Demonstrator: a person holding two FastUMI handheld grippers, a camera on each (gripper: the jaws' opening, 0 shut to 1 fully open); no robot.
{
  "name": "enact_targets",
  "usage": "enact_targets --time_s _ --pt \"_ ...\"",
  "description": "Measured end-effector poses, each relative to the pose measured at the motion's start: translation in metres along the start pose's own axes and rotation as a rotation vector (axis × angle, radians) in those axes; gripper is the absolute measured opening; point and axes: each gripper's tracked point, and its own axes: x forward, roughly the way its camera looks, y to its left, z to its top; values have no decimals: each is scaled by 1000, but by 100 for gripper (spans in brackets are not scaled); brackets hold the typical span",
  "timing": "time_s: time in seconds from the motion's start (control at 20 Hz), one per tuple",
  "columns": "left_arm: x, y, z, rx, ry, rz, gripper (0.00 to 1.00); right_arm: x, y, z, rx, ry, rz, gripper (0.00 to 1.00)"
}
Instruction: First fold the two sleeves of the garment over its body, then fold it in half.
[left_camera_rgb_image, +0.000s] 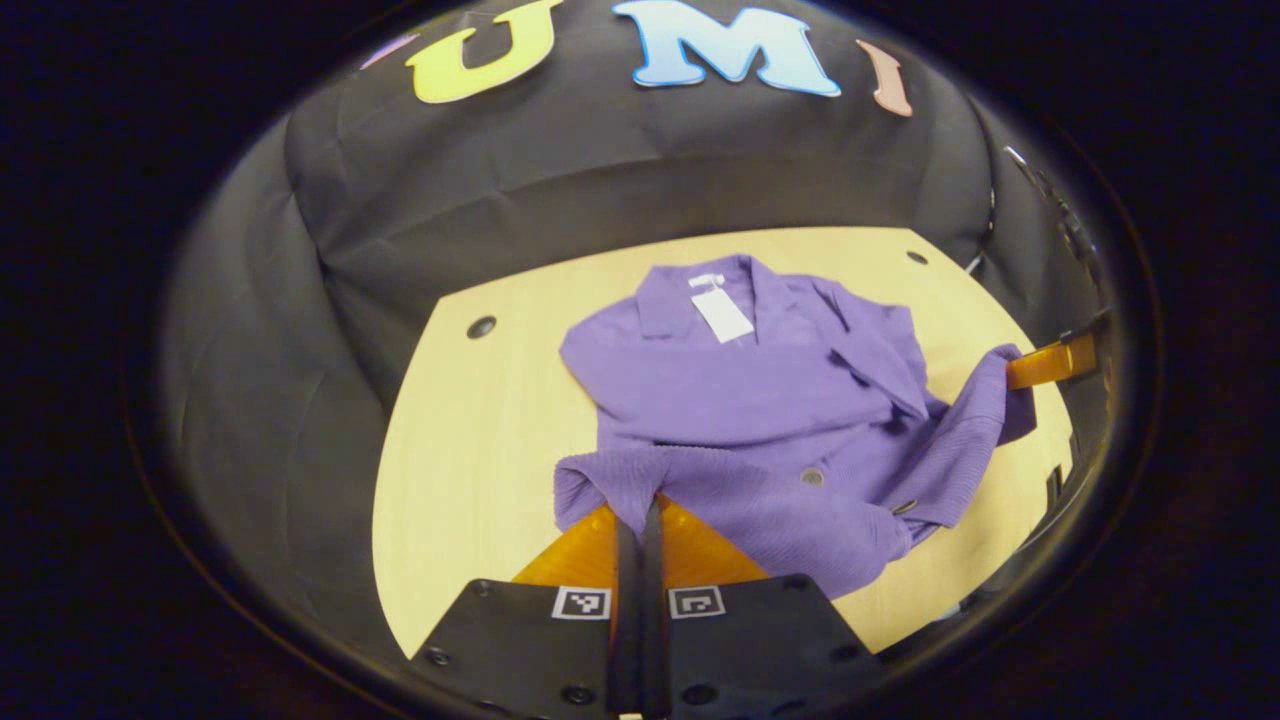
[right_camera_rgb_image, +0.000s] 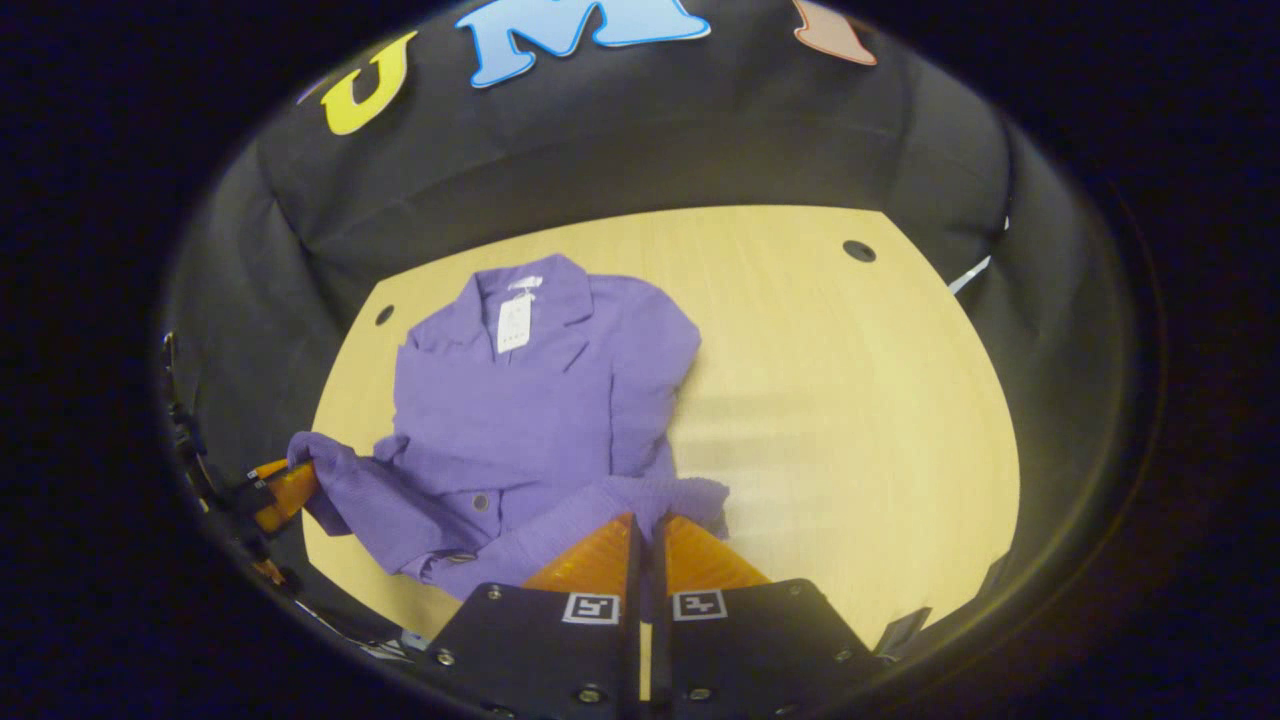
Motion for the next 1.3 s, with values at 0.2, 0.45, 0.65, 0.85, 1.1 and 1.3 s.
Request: enact_targets --time_s 0.2,0.45,0.65,0.85,1.1,1.3 --pt "31 4 51 7 -65 12 7 17 -4 47 54 -70 16 5" --pt "72 15 95 -10 -130 37 7 47 -16 103 149 -148 34 5" --pt "124 28 121 -74 -131 45 7 90 -23 141 225 -188 51 5" --pt "173 33 138 -90 -145 64 7 137 -24 165 287 -206 54 5" --pt "211 41 132 -126 -144 86 7 176 -25 168 310 -185 53 5" --pt "227 36 111 -186 -92 72 7 191 -24 157 266 -160 36 5"
